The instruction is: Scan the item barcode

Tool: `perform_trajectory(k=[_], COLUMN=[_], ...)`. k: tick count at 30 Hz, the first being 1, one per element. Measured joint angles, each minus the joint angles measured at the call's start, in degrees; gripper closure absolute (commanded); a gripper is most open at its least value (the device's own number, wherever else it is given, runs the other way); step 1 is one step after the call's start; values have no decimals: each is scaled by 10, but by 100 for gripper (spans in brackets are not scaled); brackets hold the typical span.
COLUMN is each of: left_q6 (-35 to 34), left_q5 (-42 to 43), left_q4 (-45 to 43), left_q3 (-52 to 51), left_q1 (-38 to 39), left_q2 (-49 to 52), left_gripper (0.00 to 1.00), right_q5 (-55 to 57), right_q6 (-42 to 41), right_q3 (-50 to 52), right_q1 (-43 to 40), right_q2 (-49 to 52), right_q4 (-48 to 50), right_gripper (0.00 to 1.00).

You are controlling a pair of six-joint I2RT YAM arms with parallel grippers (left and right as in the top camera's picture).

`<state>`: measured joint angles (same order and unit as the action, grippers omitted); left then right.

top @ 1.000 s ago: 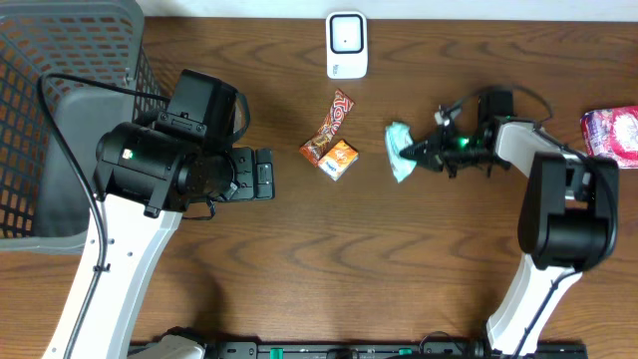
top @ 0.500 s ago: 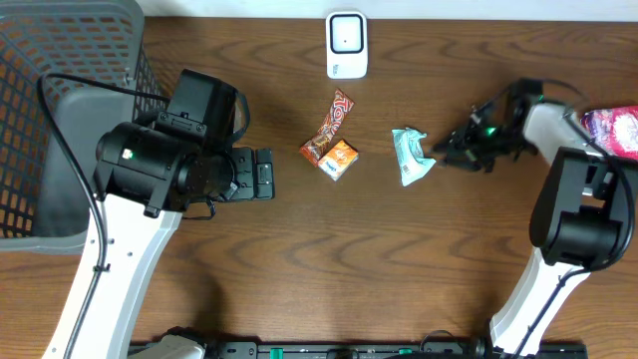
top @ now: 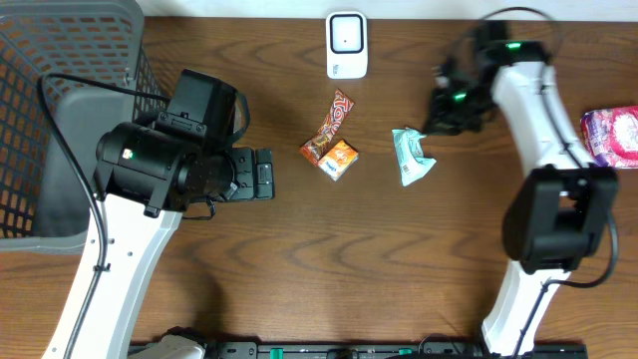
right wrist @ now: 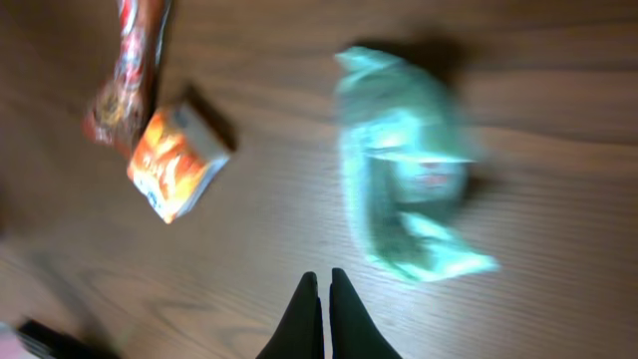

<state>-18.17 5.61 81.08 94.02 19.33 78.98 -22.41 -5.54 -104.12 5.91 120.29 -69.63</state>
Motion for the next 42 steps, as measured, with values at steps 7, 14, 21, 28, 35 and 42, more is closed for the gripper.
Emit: perform_trajectory(k=[7,14,21,28,35,42], left_q6=[0,0,0,0,0,0], left_q5=[0,0,0,0,0,0], left_q4=[0,0,0,0,0,0], left_q3=[0,0,0,0,0,0], left_q1=[0,0,0,0,0,0], left_q2=[0,0,0,0,0,0], left_gripper=[2,2,2,2,2,2], right_q5=[47,76,99,89,82,97], right_q6=[-9,-16,-16,-16,-34,-75], right_q3=[88,159,162,113,9,30], right_q1=[53,21,-5,-4,-4,-2], right_q2=[0,0,0,0,-2,-3], right_q4=[86,143,170,99,62,36], right_gripper=[98,98,97,97,99,99])
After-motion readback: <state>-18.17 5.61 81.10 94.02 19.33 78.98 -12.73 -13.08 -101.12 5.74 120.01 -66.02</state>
